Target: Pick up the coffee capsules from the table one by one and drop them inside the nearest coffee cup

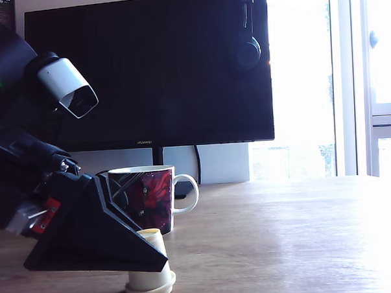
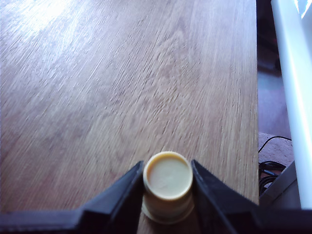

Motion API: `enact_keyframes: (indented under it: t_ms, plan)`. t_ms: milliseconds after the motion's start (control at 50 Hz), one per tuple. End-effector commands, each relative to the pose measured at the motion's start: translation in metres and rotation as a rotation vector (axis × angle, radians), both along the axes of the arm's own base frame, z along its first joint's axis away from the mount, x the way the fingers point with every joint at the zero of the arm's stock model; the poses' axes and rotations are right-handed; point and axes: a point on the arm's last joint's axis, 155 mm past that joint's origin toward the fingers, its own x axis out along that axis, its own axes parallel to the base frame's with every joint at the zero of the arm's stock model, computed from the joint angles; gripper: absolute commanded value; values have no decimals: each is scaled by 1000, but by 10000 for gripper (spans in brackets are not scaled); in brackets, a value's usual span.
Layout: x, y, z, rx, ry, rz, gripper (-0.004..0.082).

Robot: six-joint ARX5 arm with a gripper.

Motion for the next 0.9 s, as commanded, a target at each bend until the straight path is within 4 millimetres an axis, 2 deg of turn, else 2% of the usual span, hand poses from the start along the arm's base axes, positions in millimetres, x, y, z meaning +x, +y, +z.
enact_keyframes:
  t_ms: [0, 260, 500, 700, 880]
  plan:
    - [-1, -1, -3, 1, 19, 3, 90]
    - [1, -7, 7, -42, 32, 11, 90]
    - [13, -22, 36, -145, 7, 21, 90]
    - [38, -35, 76, -262, -64, 65, 90]
    - [80, -30, 108, -323, -149, 193, 90]
